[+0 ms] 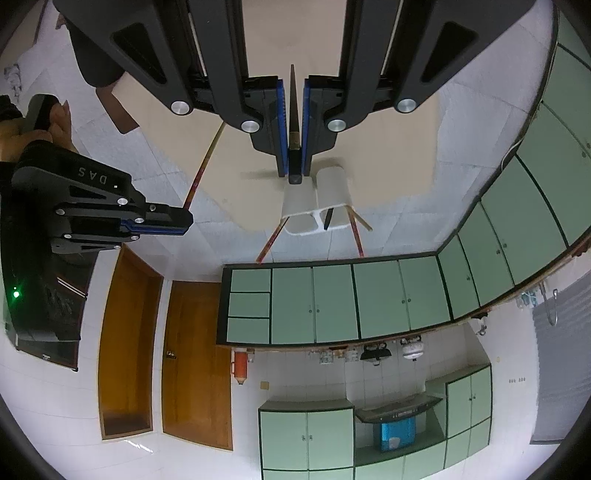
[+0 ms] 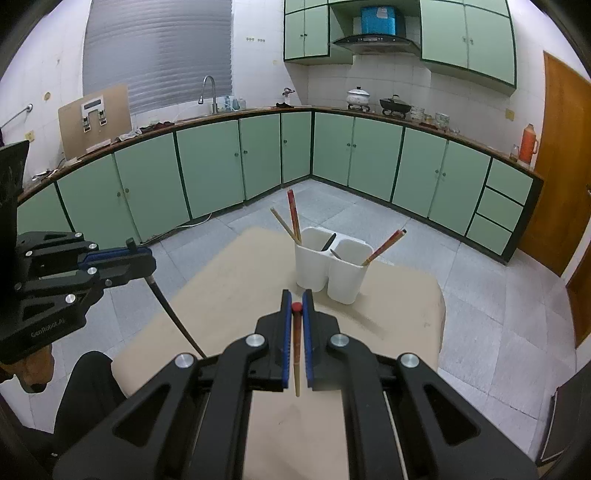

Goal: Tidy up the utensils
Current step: 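Carry both held chopsticks toward the white holder with both tools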

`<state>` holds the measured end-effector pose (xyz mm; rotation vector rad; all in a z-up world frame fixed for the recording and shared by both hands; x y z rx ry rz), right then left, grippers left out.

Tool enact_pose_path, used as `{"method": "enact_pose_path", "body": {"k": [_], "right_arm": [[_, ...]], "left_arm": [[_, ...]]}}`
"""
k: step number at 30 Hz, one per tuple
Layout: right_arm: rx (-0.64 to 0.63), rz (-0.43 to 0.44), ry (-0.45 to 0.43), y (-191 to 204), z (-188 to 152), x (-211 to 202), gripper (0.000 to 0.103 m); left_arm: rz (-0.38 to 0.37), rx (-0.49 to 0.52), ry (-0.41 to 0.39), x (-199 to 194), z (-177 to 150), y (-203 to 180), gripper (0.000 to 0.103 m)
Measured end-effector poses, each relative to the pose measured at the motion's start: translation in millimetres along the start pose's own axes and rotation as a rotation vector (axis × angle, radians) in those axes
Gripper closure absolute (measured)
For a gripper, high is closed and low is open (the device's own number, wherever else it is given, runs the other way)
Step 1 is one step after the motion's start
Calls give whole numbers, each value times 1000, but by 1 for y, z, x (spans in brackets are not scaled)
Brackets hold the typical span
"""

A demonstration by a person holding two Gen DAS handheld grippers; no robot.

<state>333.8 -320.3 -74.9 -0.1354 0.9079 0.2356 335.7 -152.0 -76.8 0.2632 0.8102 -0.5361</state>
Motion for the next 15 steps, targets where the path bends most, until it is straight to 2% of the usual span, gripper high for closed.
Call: {"method": "enact_pose_path", "body": {"k": [8,15], "right_arm": [[-15,0,-3,-2,20,-9,98],[-19,-10,3,-9,38,-15,98]], "left_arm": [[-5,6,-26,-5,21,5,96],[-20,-20,-39,-9,47,25,96]]}}
Point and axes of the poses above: each gripper's, at about its wrist camera, not at the fingertips, and x roughly the way its jaws point, y to its left, z to its top, the point moved 8 cm from there along x, roughly the way its jaws point, and after that the axes turned 14 degrees about y, right-handed, at the moved point
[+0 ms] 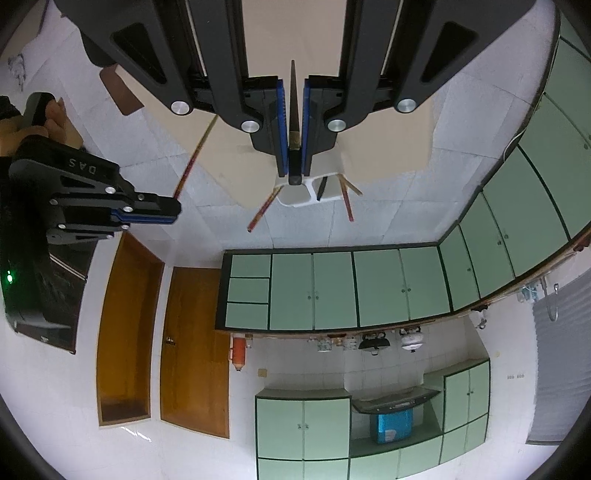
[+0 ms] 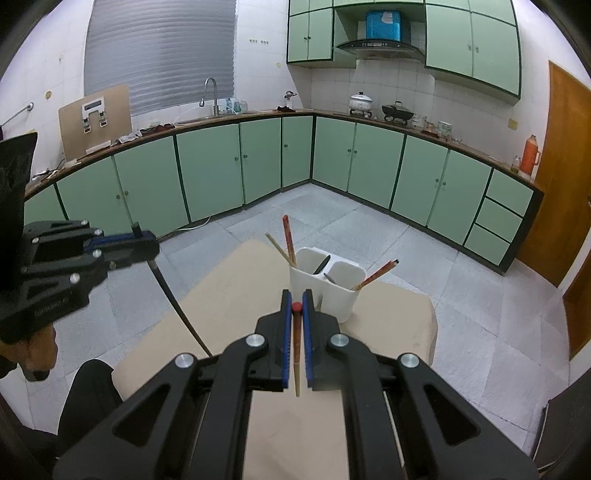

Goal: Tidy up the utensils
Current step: 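Carry both held chopsticks toward the white holder with both tools, then lower both chopsticks into the holder and open both tools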

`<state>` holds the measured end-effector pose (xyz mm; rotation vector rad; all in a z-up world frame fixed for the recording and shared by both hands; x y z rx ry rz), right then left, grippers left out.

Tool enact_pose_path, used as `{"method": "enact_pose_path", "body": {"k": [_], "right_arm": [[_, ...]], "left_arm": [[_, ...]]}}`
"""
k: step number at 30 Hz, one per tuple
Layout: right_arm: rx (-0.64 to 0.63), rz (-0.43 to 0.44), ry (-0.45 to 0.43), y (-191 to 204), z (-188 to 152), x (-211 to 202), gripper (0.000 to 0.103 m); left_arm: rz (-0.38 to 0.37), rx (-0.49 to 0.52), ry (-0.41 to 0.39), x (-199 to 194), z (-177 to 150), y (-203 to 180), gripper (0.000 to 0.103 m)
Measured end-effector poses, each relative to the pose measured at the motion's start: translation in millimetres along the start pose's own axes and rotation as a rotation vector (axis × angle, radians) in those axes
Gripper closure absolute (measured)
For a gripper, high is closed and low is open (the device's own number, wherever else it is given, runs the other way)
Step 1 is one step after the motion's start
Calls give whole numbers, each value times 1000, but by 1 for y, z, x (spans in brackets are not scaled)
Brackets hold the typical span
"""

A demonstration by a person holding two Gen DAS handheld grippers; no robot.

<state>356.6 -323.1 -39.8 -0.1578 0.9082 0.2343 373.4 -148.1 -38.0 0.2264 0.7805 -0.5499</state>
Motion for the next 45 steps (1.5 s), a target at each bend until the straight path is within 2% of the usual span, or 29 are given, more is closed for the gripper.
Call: {"method": "enact_pose_path", "body": {"k": [11,19,24,34,45], "right_arm": [[14,6,2,-17,28,-11,98],[19,5,3,-28,53,-15,98],[17,-4,5,-34,68,-10,98],[38,-19,3,-53,106,3,98],[126,-18,-46,-87,168,30,98]], "left_arm": [[8,-14,-22,-1,40,22,96],[-28,-44,-17,12,70,33,96],[-46,-68,-10,26,89,42,96],[-47,-90,-50,46,132,51,96],[-4,-121,-91,86,182,68,96]]}}
Point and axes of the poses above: each gripper's, at about its wrist camera, not at the fingertips, and x roughly the way its jaws point, y to its left, z to its top, the point moved 8 cm from there along x, roughly the way its jaws point, and after that the axes turned 14 degrees about y, right-handed, at the moved point
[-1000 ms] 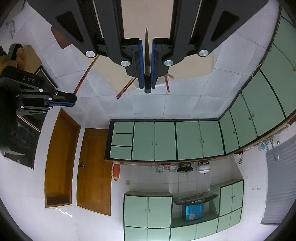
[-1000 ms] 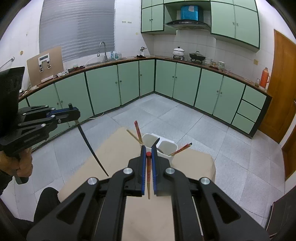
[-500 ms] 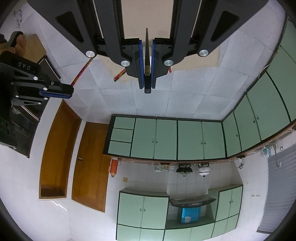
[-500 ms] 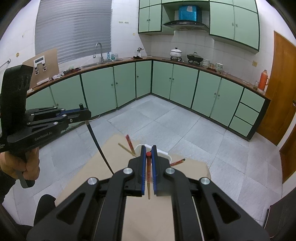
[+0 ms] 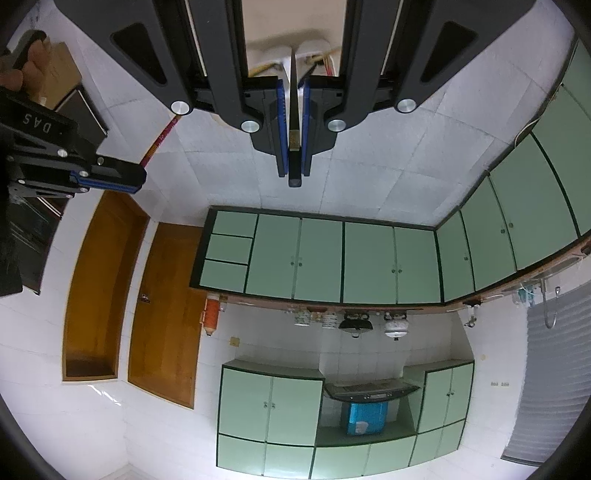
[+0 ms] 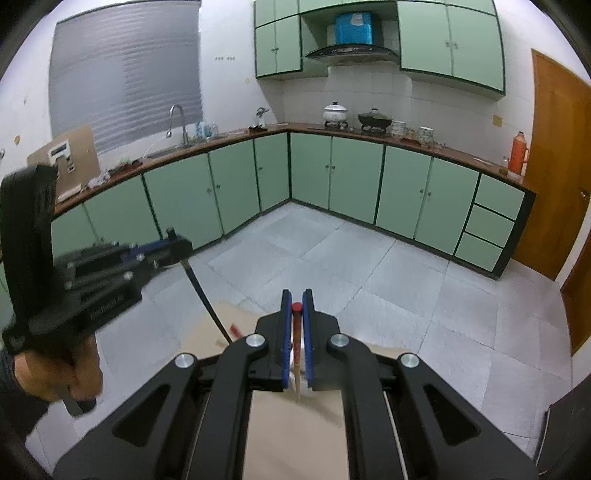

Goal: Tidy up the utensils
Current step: 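Lower both chopsticks into the holder and open both tools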

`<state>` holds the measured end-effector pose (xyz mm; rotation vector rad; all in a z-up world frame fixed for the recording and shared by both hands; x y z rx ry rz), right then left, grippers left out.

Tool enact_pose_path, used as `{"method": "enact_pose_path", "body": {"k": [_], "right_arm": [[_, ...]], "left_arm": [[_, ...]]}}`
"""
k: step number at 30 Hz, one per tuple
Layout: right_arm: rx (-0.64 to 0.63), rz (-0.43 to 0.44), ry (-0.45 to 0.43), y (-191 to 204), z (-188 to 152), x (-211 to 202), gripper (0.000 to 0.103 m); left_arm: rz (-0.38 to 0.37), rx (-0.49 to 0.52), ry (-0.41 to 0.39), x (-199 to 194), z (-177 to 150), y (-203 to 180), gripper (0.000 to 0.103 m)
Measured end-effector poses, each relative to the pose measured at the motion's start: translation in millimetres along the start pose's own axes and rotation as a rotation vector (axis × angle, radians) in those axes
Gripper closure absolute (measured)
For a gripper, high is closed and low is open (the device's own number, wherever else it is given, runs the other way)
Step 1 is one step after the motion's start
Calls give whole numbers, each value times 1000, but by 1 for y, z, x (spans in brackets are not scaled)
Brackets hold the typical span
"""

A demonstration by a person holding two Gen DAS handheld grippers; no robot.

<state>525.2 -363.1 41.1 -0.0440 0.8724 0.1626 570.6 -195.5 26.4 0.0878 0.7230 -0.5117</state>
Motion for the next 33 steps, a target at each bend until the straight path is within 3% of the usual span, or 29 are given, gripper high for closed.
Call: {"method": "enact_pose_path", "body": {"k": [6,12,20,22,24,28,33], "right_arm": [[63,-22,12,-23,14,45,98],[132,-21,51,-45,9,92,98],[224,24,124,-59,-9,144,97],[241,33,164,-61,-20,158,93],[235,20,175,-61,-26,163,89],[225,17,175,-60,-34,161,89],[219,30,117,-58,-44,135,88]], "left_arm": [[11,-31,1,48,5,13,96],[17,-85,48,102,-11,37,96],[21,-110,112,140,-33,53,96],[31,-110,124,145,-37,56,87],[45,-122,126,146,-41,62,58],[54,-116,116,137,-41,68,55],[63,-102,75,101,-48,74,32]]}}
Point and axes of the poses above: each gripper's, at about its wrist camera, not at the fingertips, and x roughly the way its jaws point, y to its left, z to its top, the point moved 8 cm from there along x, roughly the way its jaws point, and after that the axes turned 14 degrees about y, right-handed, at the moved point
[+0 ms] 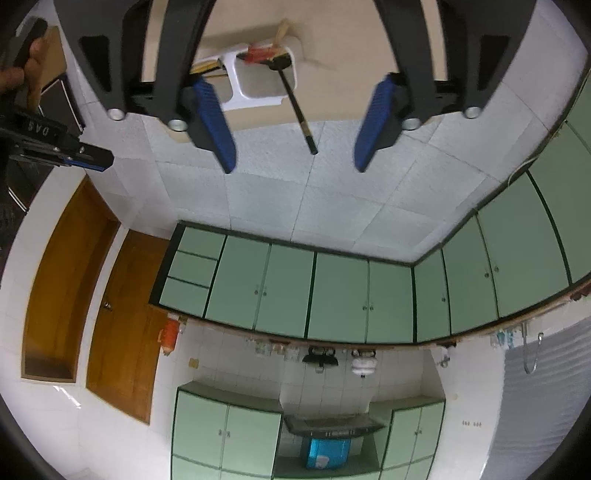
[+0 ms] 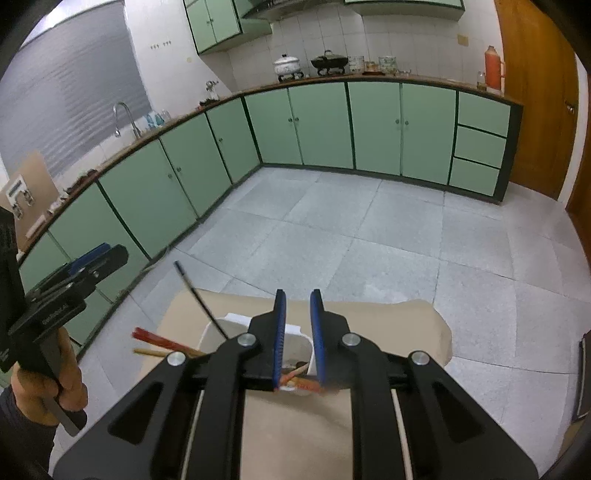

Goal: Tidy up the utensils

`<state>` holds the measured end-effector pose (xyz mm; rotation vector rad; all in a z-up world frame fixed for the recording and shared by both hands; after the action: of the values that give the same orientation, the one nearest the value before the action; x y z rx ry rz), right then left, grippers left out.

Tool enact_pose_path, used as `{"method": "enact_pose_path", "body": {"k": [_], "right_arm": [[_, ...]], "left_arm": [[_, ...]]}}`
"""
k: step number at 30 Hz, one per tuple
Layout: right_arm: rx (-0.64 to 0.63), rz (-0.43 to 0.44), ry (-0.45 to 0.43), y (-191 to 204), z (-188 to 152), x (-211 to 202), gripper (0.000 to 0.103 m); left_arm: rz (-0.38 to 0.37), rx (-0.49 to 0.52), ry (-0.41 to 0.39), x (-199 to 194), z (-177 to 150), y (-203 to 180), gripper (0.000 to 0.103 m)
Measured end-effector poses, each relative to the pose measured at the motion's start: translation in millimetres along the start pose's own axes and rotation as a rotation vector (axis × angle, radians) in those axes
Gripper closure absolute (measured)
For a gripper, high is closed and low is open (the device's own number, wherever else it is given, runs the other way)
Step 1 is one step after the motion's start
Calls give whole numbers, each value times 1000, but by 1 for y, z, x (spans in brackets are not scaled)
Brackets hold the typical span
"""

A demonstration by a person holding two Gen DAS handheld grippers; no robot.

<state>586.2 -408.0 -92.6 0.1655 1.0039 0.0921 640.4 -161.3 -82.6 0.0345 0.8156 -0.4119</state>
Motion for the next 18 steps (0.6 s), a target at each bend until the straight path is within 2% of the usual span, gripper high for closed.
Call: {"method": "enact_pose_path", "body": {"k": [1,2,3,5,6,7,9,14,16,18], "right_arm": [[-7,0,-20,0,-6,-7,86],[-5,8,-39,0,-14,-14,85],[-8,12,-57,1,-26,-20,79],[-14,-12,-90,3,-44,-26,56],[-23,-44,-112,5,-59,-29,37],[-30,-66,-123,6,-69,-28,26],[-47,-105,-123,10,-89,-21,15],[-94,-202,-62,22,-138,14,10],[-84,-209,-65,30,-149,16,9],[-47,-233,-107,35,-159,10,7]], "left_arm": [[6,11,-12,-7,-5,1,29],[28,26,-22,-17,-14,4,20],[43,31,-29,-23,-20,7,14],[59,38,-45,-37,-41,13,7],[63,36,-49,-41,-48,15,6],[66,32,-47,-45,-59,18,6],[84,8,-29,-47,-86,26,6],[82,-29,107,-27,-156,26,6],[96,-27,124,-27,-181,24,6],[88,-44,125,-30,-195,25,6]]}}
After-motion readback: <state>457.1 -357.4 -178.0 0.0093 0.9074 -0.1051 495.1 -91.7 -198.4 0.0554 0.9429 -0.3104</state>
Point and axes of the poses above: each gripper's, at about its wrist camera, not at the fingertips, and x roughly the way its jaws point, y to its left, z to its top, the point moved 8 cm from there along x, roughly the way its jaws point, and after that the axes turned 14 degrees about y, right-handed, at the moved point
